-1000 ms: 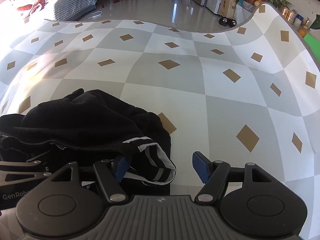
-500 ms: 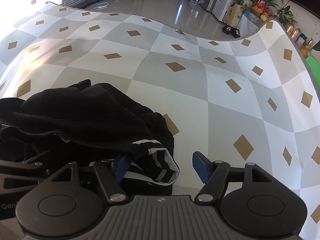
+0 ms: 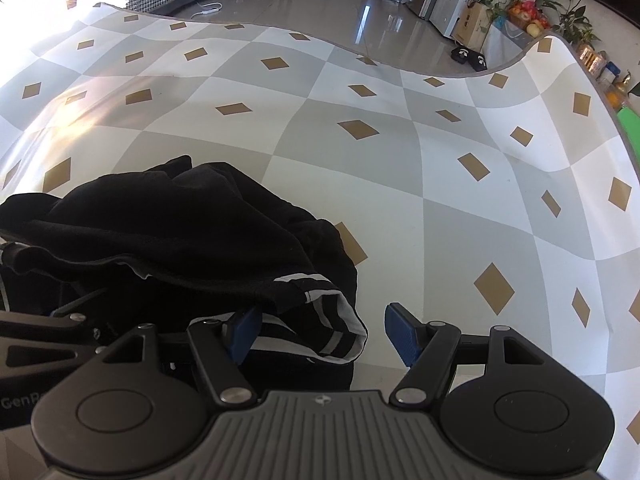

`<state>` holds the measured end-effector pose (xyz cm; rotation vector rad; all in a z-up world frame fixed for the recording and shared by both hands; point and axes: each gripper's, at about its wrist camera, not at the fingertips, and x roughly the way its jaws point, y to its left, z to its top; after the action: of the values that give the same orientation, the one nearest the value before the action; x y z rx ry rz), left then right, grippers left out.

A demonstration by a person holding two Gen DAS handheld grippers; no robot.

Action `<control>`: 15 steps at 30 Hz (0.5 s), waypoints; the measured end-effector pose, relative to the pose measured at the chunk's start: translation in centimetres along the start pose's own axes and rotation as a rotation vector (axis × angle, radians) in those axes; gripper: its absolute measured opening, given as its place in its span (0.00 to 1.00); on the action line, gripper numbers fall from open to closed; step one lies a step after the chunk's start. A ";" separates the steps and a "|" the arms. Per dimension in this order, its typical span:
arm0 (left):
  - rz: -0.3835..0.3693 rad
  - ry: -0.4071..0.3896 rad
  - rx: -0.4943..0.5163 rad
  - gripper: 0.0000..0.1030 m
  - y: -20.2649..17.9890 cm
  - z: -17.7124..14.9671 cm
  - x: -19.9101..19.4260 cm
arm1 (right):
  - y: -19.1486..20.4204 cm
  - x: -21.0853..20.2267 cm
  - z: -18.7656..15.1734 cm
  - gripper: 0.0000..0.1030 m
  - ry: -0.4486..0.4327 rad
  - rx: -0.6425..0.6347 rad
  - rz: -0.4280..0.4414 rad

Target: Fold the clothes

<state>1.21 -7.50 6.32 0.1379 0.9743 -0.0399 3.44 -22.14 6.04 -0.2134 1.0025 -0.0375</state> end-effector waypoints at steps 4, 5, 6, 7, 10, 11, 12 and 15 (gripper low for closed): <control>-0.003 0.000 0.000 1.00 0.0 0.0 0.0 | -0.2 0.1 0.0 0.66 0.009 0.020 0.019; -0.003 0.002 0.000 1.00 0.1 0.1 0.0 | -0.3 0.0 0.0 0.66 0.009 0.026 0.023; -0.003 0.004 0.000 1.00 0.1 0.1 0.0 | -0.4 0.0 0.0 0.66 0.009 0.032 0.028; -0.004 0.006 0.000 1.00 0.1 0.1 0.0 | -0.5 -0.1 0.0 0.66 0.009 0.038 0.032; 0.001 0.018 0.005 1.00 0.1 0.0 0.1 | -0.5 0.1 0.0 0.66 0.043 0.049 0.049; 0.004 0.023 0.005 1.00 0.2 0.0 0.2 | -0.6 0.2 0.0 0.66 0.068 0.062 0.060; 0.006 0.028 0.006 1.00 0.3 0.0 0.3 | -0.7 0.3 0.1 0.66 0.093 0.075 0.071; 0.011 0.039 0.001 1.00 0.7 0.0 0.6 | -1.2 1.3 0.0 0.66 0.180 0.129 0.133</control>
<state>1.64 -6.82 5.87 0.1451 1.0126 -0.0276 4.22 -23.48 5.19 -0.0248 1.1872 0.0004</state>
